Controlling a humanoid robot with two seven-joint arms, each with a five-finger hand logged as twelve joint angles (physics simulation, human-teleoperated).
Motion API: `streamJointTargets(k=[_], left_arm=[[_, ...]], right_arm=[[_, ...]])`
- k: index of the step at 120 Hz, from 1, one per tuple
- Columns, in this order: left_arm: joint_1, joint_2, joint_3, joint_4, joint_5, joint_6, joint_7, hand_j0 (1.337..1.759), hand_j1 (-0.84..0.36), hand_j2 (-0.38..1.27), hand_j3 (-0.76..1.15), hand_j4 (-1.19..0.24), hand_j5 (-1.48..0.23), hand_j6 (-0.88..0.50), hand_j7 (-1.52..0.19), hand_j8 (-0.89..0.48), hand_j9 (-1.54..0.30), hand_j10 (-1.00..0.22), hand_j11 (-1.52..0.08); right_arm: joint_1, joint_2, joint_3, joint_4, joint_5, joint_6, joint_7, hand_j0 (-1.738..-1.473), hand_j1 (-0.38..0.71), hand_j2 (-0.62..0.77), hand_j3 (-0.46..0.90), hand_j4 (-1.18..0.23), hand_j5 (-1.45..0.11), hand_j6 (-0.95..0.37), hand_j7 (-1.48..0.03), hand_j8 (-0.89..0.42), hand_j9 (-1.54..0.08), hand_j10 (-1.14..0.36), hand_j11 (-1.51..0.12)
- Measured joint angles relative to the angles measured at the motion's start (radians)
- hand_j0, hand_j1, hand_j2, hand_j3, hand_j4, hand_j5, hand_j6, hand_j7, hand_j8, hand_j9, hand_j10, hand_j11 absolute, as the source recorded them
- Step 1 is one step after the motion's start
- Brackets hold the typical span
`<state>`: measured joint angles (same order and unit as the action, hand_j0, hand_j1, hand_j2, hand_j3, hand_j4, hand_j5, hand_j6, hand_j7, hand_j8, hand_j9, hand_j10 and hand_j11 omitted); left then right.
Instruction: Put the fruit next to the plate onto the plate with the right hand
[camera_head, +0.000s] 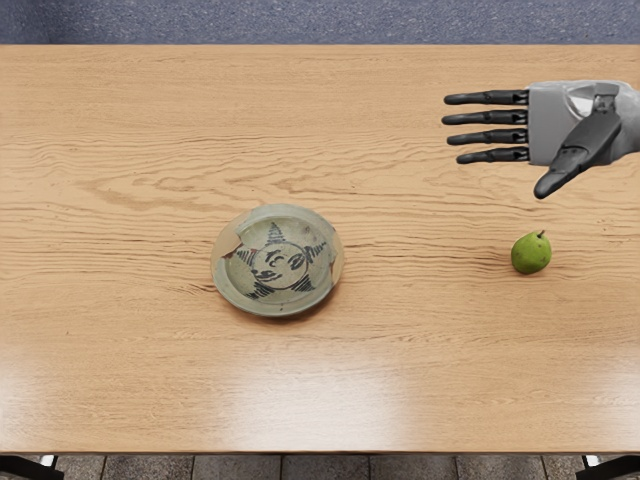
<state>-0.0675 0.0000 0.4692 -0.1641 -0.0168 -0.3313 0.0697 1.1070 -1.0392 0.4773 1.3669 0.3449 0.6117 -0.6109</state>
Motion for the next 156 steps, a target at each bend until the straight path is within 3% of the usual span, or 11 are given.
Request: streamJointTargets(k=[44,70,90,108,132,156], left_arm=[[0.000,0.000,0.000,0.000,0.000,0.000,0.000,1.658,0.35,0.00,0.00,0.00,0.00,0.00,0.00,0.00,0.00,0.00,0.00],[0.000,0.000,0.000,0.000,0.000,0.000,0.000,1.658,0.35,0.00,0.00,0.00,0.00,0.00,0.00,0.00,0.00,0.00,0.00],[0.000,0.000,0.000,0.000,0.000,0.000,0.000,1.658,0.35,0.00,0.00,0.00,0.00,0.00,0.00,0.00,0.00,0.00,0.00],[0.000,0.000,0.000,-0.001,0.000,0.000,0.000,1.658,0.35,0.00,0.00,0.00,0.00,0.00,0.00,0.00,0.00,0.00,0.00],[-0.006,0.000,0.004,-0.001,0.000,0.000,0.000,1.658,0.35,0.00,0.00,0.00,0.00,0.00,0.00,0.00,0.00,0.00,0.00],[-0.011,0.000,0.006,0.000,0.000,0.000,0.000,1.658,0.35,0.00,0.00,0.00,0.00,0.00,0.00,0.00,0.00,0.00,0.00]], right_arm=[[0.024,0.000,0.000,-0.004,-0.006,0.000,0.000,-1.658,-0.31,-0.01,0.00,-0.03,-0.04,-0.03,-0.04,-0.03,-0.04,-0.03,-0.04],[0.102,0.041,-0.015,-0.003,-0.170,0.000,0.000,-1.658,-0.31,-0.01,0.00,-0.03,-0.04,-0.03,-0.04,-0.03,-0.04,-0.03,-0.04],[0.223,0.076,-0.142,0.003,-0.266,-0.003,0.000,-1.658,-0.31,-0.01,0.00,-0.03,-0.04,-0.03,-0.04,-0.03,-0.04,-0.03,-0.04],[0.355,0.131,-0.302,0.011,-0.315,-0.102,0.000,-1.658,-0.31,-0.01,0.00,-0.03,-0.04,-0.03,-0.04,-0.03,-0.04,-0.03,-0.04],[0.435,0.181,-0.436,0.033,-0.427,-0.301,0.000,-1.658,-0.31,-0.01,0.00,-0.03,-0.04,-0.03,-0.04,-0.03,-0.04,-0.03,-0.04],[0.457,0.192,-0.506,0.085,-0.606,-0.405,0.000,-1.658,-0.31,-0.01,0.00,-0.03,-0.04,-0.03,-0.04,-0.03,-0.04,-0.03,-0.04]])
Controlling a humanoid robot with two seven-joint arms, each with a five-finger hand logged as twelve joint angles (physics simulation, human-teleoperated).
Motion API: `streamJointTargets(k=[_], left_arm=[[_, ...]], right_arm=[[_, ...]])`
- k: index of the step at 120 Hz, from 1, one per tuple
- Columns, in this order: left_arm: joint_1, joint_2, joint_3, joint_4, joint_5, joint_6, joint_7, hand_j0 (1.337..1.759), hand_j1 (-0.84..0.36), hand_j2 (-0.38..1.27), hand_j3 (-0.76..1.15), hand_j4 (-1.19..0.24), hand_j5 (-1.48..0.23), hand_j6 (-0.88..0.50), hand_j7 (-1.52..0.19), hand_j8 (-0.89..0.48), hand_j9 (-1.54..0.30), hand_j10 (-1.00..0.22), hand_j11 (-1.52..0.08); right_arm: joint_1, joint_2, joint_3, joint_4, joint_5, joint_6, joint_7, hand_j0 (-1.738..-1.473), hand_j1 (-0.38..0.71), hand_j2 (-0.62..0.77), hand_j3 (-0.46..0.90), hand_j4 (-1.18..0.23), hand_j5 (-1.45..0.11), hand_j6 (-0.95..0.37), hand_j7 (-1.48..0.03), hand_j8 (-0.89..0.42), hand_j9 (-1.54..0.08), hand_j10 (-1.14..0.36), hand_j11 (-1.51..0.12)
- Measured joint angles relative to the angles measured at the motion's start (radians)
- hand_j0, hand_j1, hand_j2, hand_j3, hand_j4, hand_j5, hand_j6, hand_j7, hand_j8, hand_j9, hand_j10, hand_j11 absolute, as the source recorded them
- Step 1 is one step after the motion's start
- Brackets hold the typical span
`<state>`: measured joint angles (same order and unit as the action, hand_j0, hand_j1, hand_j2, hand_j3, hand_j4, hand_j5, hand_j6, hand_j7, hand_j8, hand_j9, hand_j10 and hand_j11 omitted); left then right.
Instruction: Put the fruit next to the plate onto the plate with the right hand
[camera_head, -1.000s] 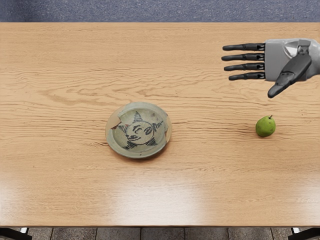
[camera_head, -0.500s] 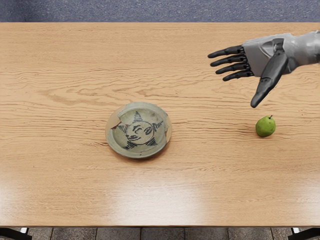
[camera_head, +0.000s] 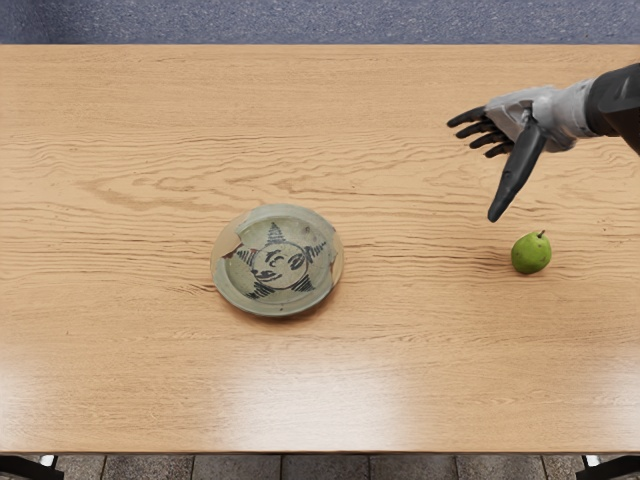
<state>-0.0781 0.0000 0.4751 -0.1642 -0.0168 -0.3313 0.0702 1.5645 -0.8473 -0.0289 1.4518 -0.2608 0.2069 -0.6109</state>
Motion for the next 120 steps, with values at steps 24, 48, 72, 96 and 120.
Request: streamJointTargets(k=[24,48,72,96,120], left_arm=[[0.001,0.000,0.000,0.000,0.000,0.000,0.000,1.658,0.35,0.00,0.00,0.00,0.00,0.00,0.00,0.00,0.00,0.00,0.00],[0.001,0.000,0.000,0.000,0.000,0.000,0.000,1.658,0.35,0.00,0.00,0.00,0.00,0.00,0.00,0.00,0.00,0.00,0.00],[0.001,0.000,0.000,0.001,0.000,0.000,0.000,1.658,0.35,0.00,0.00,0.00,0.00,0.00,0.00,0.00,0.00,0.00,0.00],[0.000,0.000,0.001,0.002,0.000,0.000,0.000,1.658,0.35,0.00,0.00,0.00,0.00,0.00,0.00,0.00,0.00,0.00,0.00],[0.001,0.000,0.002,0.002,0.000,0.000,0.000,1.658,0.35,0.00,0.00,0.00,0.00,0.00,0.00,0.00,0.00,0.00,0.00]], right_arm=[[0.022,-0.043,-0.017,0.090,-0.108,-0.013,0.000,-1.658,-0.31,-0.01,0.00,-0.03,-0.04,-0.03,-0.04,-0.03,-0.04,-0.03,-0.04],[0.025,-0.079,-0.061,0.183,-0.218,-0.068,0.000,-1.658,-0.31,-0.01,0.00,-0.04,-0.04,-0.04,-0.04,-0.04,-0.04,-0.04,-0.04],[0.023,-0.101,-0.126,0.260,-0.280,-0.123,0.000,-1.658,-0.31,-0.01,0.00,-0.04,-0.05,-0.04,-0.05,-0.04,-0.05,-0.04,-0.05],[-0.012,-0.094,-0.181,0.286,-0.359,-0.243,0.000,-1.658,-0.30,-0.01,0.00,-0.05,-0.05,-0.05,-0.05,-0.05,-0.05,-0.05,-0.05],[-0.086,-0.067,-0.204,0.288,-0.455,-0.386,0.000,-1.658,-0.28,-0.01,0.00,-0.06,-0.07,-0.06,-0.07,-0.06,-0.07,-0.06,-0.07]])
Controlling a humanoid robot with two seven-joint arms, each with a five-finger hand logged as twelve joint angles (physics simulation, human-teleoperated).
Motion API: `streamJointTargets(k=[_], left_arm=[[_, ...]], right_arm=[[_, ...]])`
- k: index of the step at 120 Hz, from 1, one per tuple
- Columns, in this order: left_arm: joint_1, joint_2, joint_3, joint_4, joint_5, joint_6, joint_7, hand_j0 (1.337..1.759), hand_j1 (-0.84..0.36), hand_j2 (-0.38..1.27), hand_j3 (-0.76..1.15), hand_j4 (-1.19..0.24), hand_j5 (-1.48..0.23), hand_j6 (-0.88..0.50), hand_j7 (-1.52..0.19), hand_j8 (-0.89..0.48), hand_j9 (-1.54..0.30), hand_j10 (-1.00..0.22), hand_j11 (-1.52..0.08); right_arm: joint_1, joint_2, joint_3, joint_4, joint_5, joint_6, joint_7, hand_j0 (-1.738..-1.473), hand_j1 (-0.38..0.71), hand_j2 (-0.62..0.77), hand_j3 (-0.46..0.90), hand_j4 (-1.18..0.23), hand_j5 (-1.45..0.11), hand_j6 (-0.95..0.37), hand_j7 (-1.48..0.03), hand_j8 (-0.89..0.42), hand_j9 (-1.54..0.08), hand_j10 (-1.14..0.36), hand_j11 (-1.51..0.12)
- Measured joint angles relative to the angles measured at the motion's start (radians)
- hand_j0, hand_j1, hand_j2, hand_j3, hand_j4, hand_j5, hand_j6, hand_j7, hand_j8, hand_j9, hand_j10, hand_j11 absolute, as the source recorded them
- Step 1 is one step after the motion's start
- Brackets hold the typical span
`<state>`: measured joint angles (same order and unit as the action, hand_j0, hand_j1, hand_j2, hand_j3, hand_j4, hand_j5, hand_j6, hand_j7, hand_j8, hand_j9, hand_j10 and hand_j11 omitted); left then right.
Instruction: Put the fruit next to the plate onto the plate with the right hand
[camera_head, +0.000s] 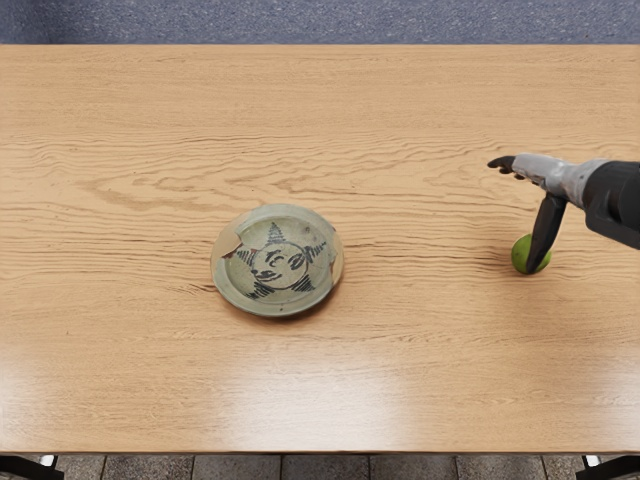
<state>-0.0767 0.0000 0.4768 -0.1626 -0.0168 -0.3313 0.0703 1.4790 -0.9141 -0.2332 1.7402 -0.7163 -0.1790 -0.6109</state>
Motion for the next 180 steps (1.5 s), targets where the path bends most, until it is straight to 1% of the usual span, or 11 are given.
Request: streamJointTargets(k=[19,36,53,72,89,109,134,152,180], left_arm=[[0.000,0.000,0.000,0.000,0.000,0.000,0.000,1.658,0.35,0.00,0.00,0.00,0.00,0.00,0.00,0.00,0.00,0.00,0.00],[0.001,0.000,0.000,0.000,0.001,0.000,0.000,1.658,0.35,0.00,0.00,0.00,0.00,0.00,0.00,0.00,0.00,0.00,0.00],[0.002,0.000,0.000,0.001,0.001,0.000,0.000,1.658,0.35,0.00,0.00,0.00,0.00,0.00,0.00,0.00,0.00,0.00,0.00],[0.005,0.000,0.000,0.001,0.001,0.000,0.000,1.658,0.35,0.00,0.00,0.00,0.00,0.00,0.00,0.00,0.00,0.00,0.00],[0.005,0.000,0.001,0.002,0.002,0.000,0.000,1.658,0.35,0.00,0.00,0.00,0.00,0.00,0.00,0.00,0.00,0.00,0.00],[0.005,0.000,0.001,0.002,0.002,0.000,0.000,1.658,0.35,0.00,0.00,0.00,0.00,0.00,0.00,0.00,0.00,0.00,0.00],[0.005,0.000,0.003,0.002,0.003,0.000,-0.001,1.658,0.35,0.00,0.00,0.00,0.00,0.00,0.00,0.00,0.00,0.00,0.00],[0.005,0.000,0.003,0.002,0.003,0.000,0.000,1.658,0.35,0.00,0.00,0.00,0.00,0.00,0.00,0.00,0.00,0.00,0.00],[0.006,0.000,0.003,0.000,0.003,0.000,0.000,1.658,0.35,0.00,0.00,0.00,0.00,0.00,0.00,0.00,0.00,0.00,0.00]], right_arm=[[-0.065,0.014,-0.007,-0.006,-0.058,-0.060,0.000,-1.658,-0.28,-0.01,0.00,-0.07,-0.08,-0.07,-0.08,-0.07,-0.08,-0.07,-0.08],[-0.098,0.032,-0.021,-0.026,-0.090,-0.094,0.000,-1.658,-0.28,-0.01,0.00,-0.07,-0.08,-0.07,-0.08,-0.07,-0.08,-0.07,-0.08],[-0.108,0.039,-0.042,-0.040,-0.098,-0.134,0.000,-1.658,-0.28,-0.01,0.00,-0.07,-0.08,-0.07,-0.08,-0.07,-0.08,-0.07,-0.08],[-0.119,0.049,-0.059,-0.076,-0.100,-0.170,0.000,-1.658,-0.27,-0.01,0.00,-0.07,-0.08,-0.07,-0.08,-0.07,-0.08,-0.07,-0.08],[-0.130,0.077,-0.068,-0.117,-0.101,-0.205,0.000,-1.658,-0.27,-0.01,0.00,-0.07,-0.09,-0.08,-0.09,-0.07,-0.09,-0.07,-0.09],[-0.154,0.116,-0.073,-0.165,-0.102,-0.219,0.000,-1.658,-0.23,-0.02,0.00,-0.10,-0.13,-0.10,-0.13,-0.10,-0.13,-0.10,-0.13],[-0.167,0.127,-0.088,-0.182,-0.102,-0.229,0.000,-1.658,-0.22,-0.02,0.00,-0.11,-0.14,-0.12,-0.14,-0.11,-0.14,-0.11,-0.14],[-0.175,0.140,-0.116,-0.185,-0.105,-0.273,0.000,-1.658,-0.21,-0.02,0.00,-0.12,-0.15,-0.12,-0.15,-0.12,-0.15,-0.12,-0.15],[-0.180,0.172,-0.129,-0.211,-0.105,-0.290,0.000,-1.658,-0.10,-0.04,0.00,-0.21,-0.27,-0.21,-0.27,-0.21,-0.27,-0.21,-0.27]])
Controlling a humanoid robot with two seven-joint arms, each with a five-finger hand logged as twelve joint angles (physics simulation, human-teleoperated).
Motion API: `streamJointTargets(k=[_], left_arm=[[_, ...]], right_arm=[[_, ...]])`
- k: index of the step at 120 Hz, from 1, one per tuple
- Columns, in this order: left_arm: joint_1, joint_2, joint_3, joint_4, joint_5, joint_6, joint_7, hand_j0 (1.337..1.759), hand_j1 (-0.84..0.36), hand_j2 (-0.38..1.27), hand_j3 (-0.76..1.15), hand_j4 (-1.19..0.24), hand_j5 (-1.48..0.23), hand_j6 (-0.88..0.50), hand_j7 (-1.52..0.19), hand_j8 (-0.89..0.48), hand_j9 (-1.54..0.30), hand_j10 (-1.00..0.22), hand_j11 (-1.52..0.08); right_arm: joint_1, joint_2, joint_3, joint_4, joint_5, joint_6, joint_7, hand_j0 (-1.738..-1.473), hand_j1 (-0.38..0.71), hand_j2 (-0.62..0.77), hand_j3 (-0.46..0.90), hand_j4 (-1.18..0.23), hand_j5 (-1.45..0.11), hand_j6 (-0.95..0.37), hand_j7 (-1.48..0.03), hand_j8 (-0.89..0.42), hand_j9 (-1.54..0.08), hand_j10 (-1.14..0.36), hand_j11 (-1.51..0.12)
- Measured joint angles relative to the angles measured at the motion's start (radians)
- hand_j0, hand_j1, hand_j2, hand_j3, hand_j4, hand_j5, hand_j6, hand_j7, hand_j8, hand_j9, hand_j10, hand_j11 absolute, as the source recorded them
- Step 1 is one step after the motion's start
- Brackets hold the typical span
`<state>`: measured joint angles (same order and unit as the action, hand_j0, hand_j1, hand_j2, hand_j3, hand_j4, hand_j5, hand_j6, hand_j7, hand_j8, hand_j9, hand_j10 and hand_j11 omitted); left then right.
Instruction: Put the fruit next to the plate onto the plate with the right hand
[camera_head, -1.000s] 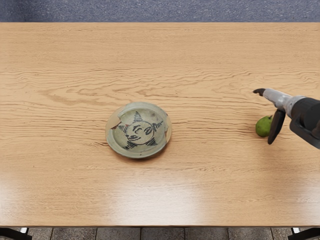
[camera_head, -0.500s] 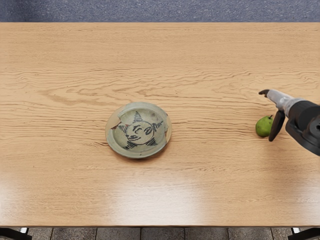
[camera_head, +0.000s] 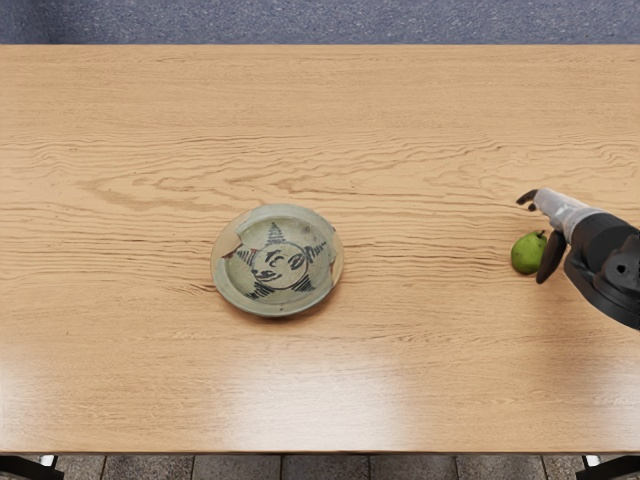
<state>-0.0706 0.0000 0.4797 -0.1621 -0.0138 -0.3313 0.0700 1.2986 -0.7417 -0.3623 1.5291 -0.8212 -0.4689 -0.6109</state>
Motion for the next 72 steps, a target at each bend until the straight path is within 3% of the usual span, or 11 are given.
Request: streamJointTargets(k=[72], left_arm=[[0.008,0.000,0.000,0.001,0.000,0.000,0.000,1.658,0.35,0.00,0.00,0.00,0.00,0.00,0.00,0.00,0.00,0.00,0.00]], right_arm=[[0.011,0.024,-0.012,0.005,0.009,-0.002,0.000,-1.658,-0.06,-0.05,0.00,-0.25,-0.32,-0.25,-0.32,-0.25,-0.32,-0.25,-0.32]])
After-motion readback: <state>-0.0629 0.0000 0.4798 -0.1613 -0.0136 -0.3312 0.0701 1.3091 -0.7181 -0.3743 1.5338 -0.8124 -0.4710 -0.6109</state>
